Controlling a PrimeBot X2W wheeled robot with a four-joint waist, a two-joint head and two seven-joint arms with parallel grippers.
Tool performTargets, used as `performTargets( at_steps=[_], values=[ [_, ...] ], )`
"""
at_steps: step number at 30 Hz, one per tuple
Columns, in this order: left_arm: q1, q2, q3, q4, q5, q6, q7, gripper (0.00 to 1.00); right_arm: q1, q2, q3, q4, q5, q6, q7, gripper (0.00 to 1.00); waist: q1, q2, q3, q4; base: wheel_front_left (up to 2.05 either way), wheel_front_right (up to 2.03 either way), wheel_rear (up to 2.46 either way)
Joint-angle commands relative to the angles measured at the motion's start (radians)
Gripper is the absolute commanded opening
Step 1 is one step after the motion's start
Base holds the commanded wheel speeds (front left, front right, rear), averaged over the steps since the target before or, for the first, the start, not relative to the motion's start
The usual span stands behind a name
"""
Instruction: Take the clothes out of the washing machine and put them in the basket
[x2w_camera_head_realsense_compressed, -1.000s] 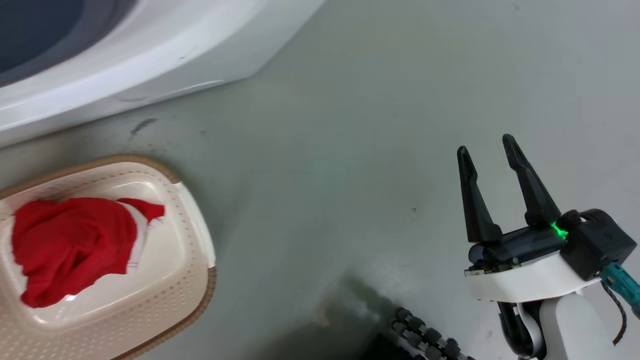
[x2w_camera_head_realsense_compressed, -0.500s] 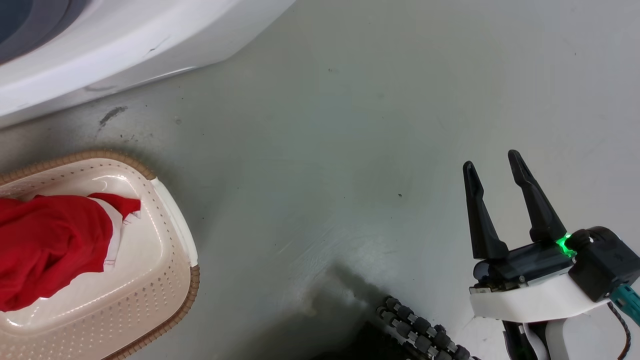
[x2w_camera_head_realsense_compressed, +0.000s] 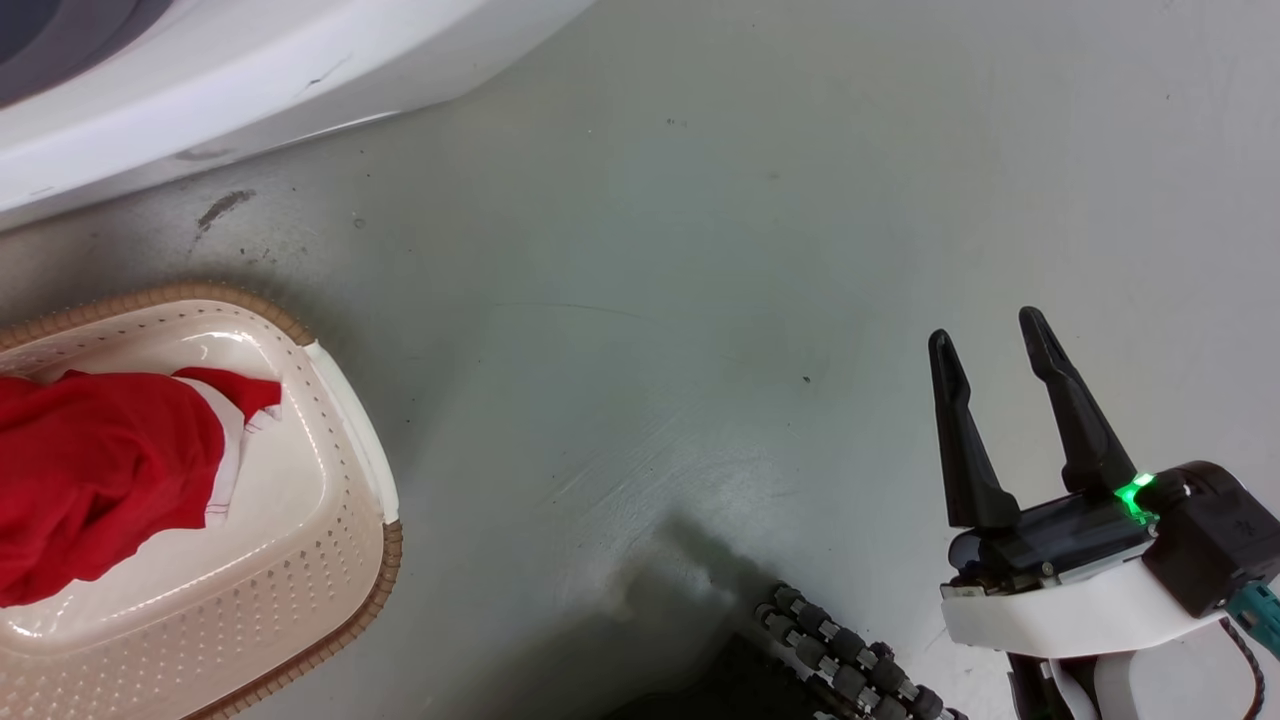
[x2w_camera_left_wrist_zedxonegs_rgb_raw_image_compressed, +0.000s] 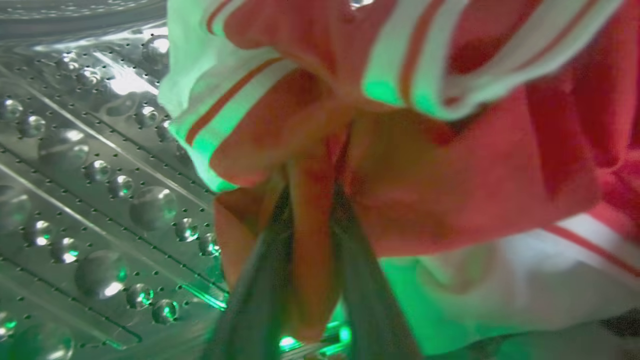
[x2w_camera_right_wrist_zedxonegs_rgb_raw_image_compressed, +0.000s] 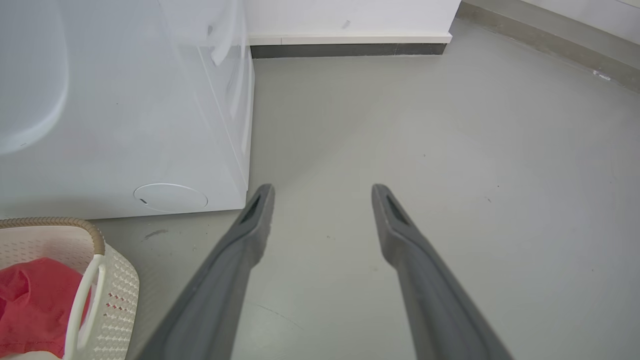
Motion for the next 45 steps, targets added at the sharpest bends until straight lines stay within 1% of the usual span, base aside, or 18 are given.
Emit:
performTargets(
  at_steps=[1,9,16,20,30,31,39,45],
  values=[
    [-0.006,0.002,-0.008,0.0,-0.009,0.001,-0.014,0.0,0.009,0.002,-0.001,-0.003,0.003,-0.001,-0.002,1.0,-0.0001,0.0,0.001,0.001,0.0,0.0,0.0],
    [-0.021,0.018,-0.055,-0.004,-0.038,0.001,-0.071,0.0,-0.022,0.002,0.007,0.006,-0.002,-0.001,-0.002,1.0,-0.0001,0.0,-0.003,0.002,0.0,0.0,0.0],
    [-0.008,0.038,-0.086,-0.02,-0.063,0.001,-0.168,0.0,-0.073,0.002,0.012,0.025,0.01,-0.001,-0.002,1.0,-0.0001,0.0,-0.016,0.003,0.0,0.0,0.0],
    [0.029,0.049,-0.106,-0.043,-0.092,0.001,-0.227,0.0,-0.106,0.001,0.008,0.045,0.009,-0.001,-0.002,1.0,-0.0001,0.0,-0.049,0.013,0.0,0.0,0.0],
    [0.226,-0.006,-0.148,-0.077,-0.201,0.001,-0.349,0.0,-0.113,0.001,-0.067,0.086,-0.051,-0.001,-0.002,1.0,-0.0001,0.0,-0.198,0.126,0.0,0.0,0.0],
    [0.301,-0.024,-0.154,-0.089,-0.234,0.001,-0.39,0.0,-0.104,0.001,-0.088,0.099,-0.073,-0.001,-0.002,1.0,-0.0001,0.0,-0.247,0.156,0.0,0.0,0.0],
    [0.496,-0.077,-0.16,-0.111,-0.302,0.001,-0.509,0.0,-0.072,0.001,-0.14,0.129,-0.115,-0.001,-0.002,1.0,-0.0001,0.0,-0.383,0.221,0.0,0.0,0.0],
    [0.602,-0.114,-0.175,-0.12,-0.306,0.005,-0.607,0.0,-0.046,0.0,-0.158,0.147,-0.139,-0.001,-0.002,1.0,-0.0001,0.0,-0.476,0.26,0.0,0.0,0.0]
  ],
)
